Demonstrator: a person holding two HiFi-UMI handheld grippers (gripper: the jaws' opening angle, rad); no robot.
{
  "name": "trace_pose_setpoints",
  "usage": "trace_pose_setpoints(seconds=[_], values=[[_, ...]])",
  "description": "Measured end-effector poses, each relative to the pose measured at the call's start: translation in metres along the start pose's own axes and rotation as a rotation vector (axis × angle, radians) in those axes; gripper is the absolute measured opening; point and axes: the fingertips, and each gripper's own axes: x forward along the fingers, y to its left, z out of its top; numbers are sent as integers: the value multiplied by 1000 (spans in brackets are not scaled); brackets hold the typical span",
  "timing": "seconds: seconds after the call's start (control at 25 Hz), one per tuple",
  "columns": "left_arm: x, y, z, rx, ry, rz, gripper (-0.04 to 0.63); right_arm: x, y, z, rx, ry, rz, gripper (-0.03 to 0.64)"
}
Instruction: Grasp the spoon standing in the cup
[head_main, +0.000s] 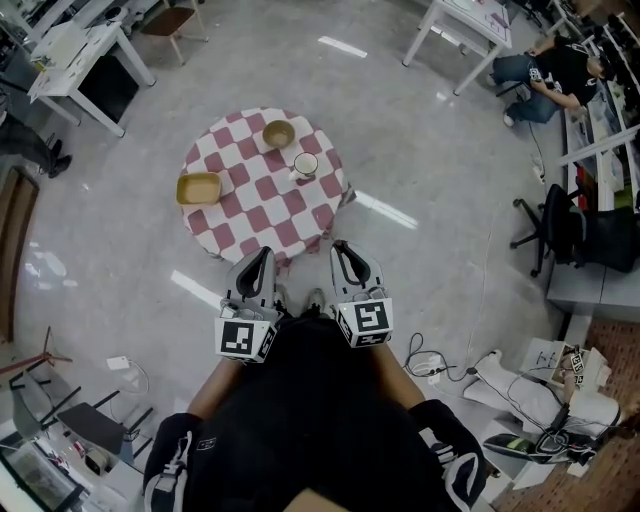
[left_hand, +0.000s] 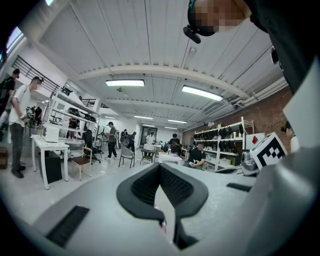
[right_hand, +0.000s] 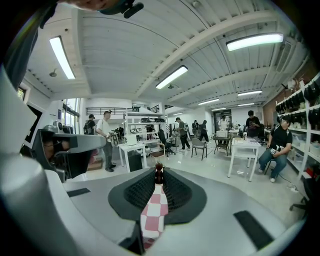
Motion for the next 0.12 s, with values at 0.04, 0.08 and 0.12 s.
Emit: trace_pose_setpoints(seconds=[0.04, 0.08, 0.12], values=[[-2, -1, 1, 1, -1, 0, 8, -1, 1, 0, 1, -2, 0, 63], [-4, -1, 1, 3, -1, 0, 8, -2, 3, 0, 1, -3, 1, 63], [-6, -2, 1, 4, -2, 0, 8, -4, 4, 0, 2, -5, 1, 63]])
